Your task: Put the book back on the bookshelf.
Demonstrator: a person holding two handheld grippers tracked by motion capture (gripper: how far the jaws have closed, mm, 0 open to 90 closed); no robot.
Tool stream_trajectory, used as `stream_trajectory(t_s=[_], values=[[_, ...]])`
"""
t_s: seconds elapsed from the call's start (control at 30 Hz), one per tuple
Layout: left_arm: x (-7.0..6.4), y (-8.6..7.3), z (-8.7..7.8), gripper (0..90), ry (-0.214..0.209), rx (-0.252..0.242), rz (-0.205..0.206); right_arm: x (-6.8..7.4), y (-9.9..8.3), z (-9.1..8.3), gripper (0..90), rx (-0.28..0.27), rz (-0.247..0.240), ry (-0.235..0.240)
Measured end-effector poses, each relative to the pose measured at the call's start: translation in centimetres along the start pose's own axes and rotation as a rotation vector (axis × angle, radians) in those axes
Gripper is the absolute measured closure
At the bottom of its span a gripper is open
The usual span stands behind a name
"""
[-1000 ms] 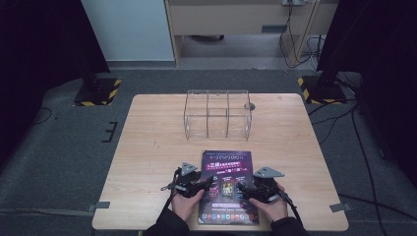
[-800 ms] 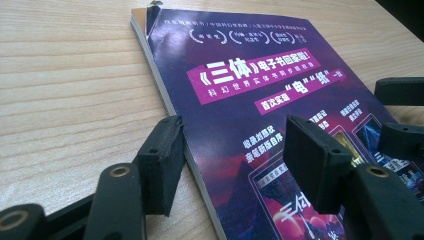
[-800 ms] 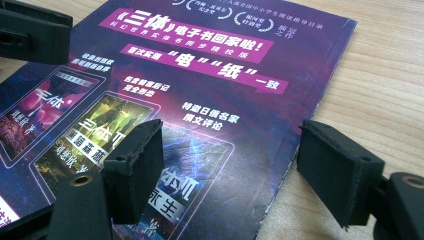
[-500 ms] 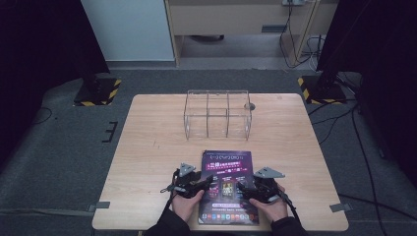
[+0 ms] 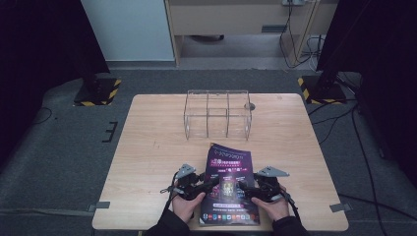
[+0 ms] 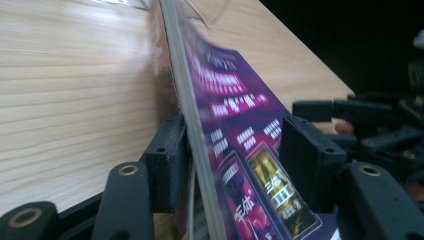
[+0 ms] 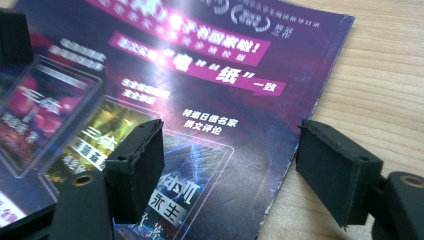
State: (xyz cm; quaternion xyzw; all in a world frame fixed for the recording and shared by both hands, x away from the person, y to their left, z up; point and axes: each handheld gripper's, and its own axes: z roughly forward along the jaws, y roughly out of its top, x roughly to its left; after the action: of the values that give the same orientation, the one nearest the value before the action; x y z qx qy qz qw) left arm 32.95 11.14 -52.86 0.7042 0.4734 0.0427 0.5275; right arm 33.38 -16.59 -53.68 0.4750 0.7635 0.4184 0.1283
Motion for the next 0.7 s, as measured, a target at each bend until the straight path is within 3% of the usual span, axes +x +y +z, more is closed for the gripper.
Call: stream_trajectory(t_s=[0.1, 0.13, 0.27, 0.4, 0.53, 0.7], values=[[0.01, 0.01, 0.32, 41.5, 0.014, 0.023, 0.021, -0.04, 0.0, -0.01, 27.3, 0.0, 0.001, 0.003], [0.28, 0.07, 0.59, 39.4, 0.013, 0.044, 0.02, -0.1, 0.0, -0.02, 27.4, 0.001, -0.003, 0.009], [0.63, 0.17, 0.9, 40.4, -0.006, 0.051, 0.012, -0.1, 0.01, -0.01, 27.5, -0.003, 0.003, 0.009], [0.7, 0.4, 0.94, 54.4, 0.027, 0.073, 0.021, -0.12, 0.0, -0.02, 27.5, -0.003, 0.009, 0.011], [0.36, 0.51, 0.91, 63.7, 0.091, 0.083, 0.036, -0.19, 0.01, -0.03, 27.5, -0.005, 0.016, 0.015], [0.2, 0.47, 0.91, 70.4, 0.099, 0.091, 0.029, -0.49, 0.01, -0.05, 27.4, -0.015, 0.034, 0.013]])
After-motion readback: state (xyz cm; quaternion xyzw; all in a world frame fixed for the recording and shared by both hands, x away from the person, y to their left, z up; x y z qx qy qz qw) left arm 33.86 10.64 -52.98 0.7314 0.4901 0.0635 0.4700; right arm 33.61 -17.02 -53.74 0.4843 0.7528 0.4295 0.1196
